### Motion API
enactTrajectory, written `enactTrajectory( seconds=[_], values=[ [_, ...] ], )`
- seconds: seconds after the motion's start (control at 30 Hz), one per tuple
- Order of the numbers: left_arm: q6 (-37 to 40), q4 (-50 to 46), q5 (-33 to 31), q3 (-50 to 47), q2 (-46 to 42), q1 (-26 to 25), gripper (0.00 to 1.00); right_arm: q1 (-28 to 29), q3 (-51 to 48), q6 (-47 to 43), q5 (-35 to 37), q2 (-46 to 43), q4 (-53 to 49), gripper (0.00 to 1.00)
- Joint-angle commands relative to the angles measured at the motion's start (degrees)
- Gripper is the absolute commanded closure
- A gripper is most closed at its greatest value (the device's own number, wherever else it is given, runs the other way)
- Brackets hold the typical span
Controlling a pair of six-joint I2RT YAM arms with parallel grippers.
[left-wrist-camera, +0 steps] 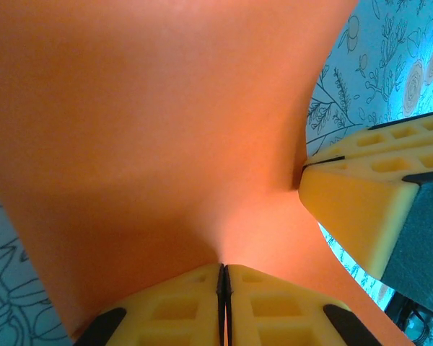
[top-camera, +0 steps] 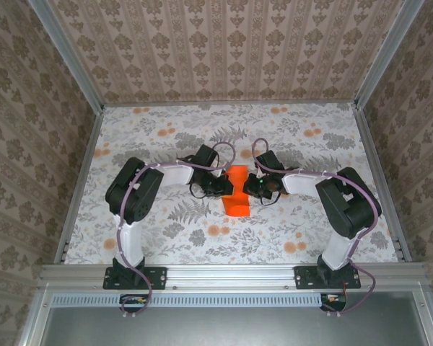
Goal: Fold a paper plane with a square sheet of paper (fold left side to right side)
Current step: First fold the square sheet of paper in half at the center of the table, then hold the square sheet of paper at the center of the table, then first fold the square sheet of paper in half at the center of the table.
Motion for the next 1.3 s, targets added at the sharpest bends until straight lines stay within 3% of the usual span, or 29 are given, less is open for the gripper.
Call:
enactTrajectory(
  seconds=[0.0, 0.13, 0.5, 1.27],
  values=[
    [1.5, -3.6, -0.7, 0.9, 2.4, 0.0, 0.88, -0.3, 0.2, -2.2, -0.9, -3.5, 0.3, 0.88],
    [1.5, -3.9, -2.0, 1.1, 2.6, 0.0, 0.88, -0.3, 1.2, -2.2, -2.2, -3.5, 3.8, 0.88],
    [1.8, -4.1, -2.6, 1.2, 2.4, 0.0, 0.89, -0.3, 9.3, -2.1, -5.0, 7.2, 6.9, 0.89],
    [5.4, -6.1, 0.7, -2.9, -2.4, -0.6, 0.89, -1.4, 15.3, -1.8, 0.2, 17.0, -4.8, 0.91]
  ],
)
